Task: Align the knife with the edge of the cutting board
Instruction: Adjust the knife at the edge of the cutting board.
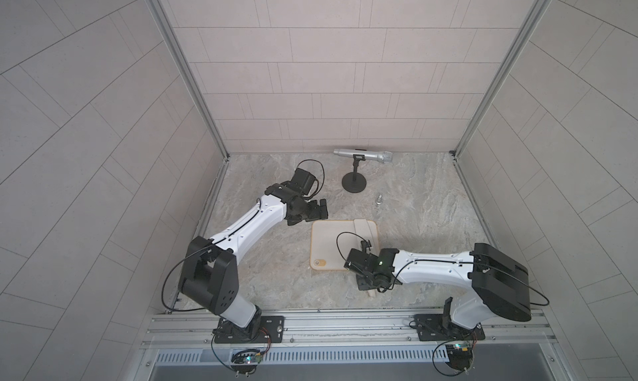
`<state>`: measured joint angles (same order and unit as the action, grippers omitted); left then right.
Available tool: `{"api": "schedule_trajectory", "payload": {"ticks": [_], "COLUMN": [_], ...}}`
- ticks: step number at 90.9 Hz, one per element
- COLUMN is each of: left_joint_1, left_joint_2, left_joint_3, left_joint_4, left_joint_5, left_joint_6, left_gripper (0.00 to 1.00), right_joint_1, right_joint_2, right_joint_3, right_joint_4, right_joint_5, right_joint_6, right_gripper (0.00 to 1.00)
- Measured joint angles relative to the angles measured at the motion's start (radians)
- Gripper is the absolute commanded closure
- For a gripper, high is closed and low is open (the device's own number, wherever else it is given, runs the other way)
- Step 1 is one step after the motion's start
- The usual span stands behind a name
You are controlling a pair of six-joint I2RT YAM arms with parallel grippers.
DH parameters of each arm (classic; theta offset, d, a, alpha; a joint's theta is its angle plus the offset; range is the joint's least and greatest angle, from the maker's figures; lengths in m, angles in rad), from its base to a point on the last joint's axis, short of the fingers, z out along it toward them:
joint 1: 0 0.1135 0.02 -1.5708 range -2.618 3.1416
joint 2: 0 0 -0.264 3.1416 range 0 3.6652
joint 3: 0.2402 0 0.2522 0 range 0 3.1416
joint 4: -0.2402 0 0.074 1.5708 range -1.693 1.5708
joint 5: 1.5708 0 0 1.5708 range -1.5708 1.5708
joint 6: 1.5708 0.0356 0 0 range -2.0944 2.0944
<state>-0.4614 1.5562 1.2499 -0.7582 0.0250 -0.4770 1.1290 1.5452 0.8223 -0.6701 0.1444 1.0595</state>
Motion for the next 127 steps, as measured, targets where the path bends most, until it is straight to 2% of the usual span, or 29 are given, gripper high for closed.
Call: {"api": "schedule_trajectory", "payload": {"ticks": [27, 66, 76, 96, 113, 127], "left_joint_1": [0.0, 0.0, 0.0, 0.0, -0.006, -0.007], "left_joint_2": [0.002, 0.003, 0.003, 0.003, 0.003, 0.003], "left_joint_3": [0.0, 0.0, 0.0, 0.0, 0.0, 0.0], "left_joint_4": [0.0, -0.001, -0.002, -0.002, -0.002, -0.002], "left_joint_5": [-0.006, -0.008, -0.008, -0.011, -0.015, -0.016], "left_joint_6": [0.003, 0.004, 0.004, 0.004, 0.004, 0.004], "left_gripper": [0.0, 0.0, 0.0, 0.0, 0.0, 0.0], "right_joint_1": [0.016, 0.033, 0.034, 0.035, 0.035, 0.029], "right_joint_2": [-0.001, -0.001, 0.0, 0.011, 0.013, 0.013], "right_joint_3": [-0.003, -0.004, -0.004, -0.002, 0.001, 0.001], "right_joint_4": [0.007, 0.011, 0.011, 0.014, 0.021, 0.021], "right_joint_5": [0.013, 0.029, 0.031, 0.032, 0.032, 0.028], "right_joint_6": [0.023, 0.067, 0.072, 0.079, 0.077, 0.073], "right_gripper": [0.9, 0.91, 0.85, 0.58, 0.56, 0.59]}}
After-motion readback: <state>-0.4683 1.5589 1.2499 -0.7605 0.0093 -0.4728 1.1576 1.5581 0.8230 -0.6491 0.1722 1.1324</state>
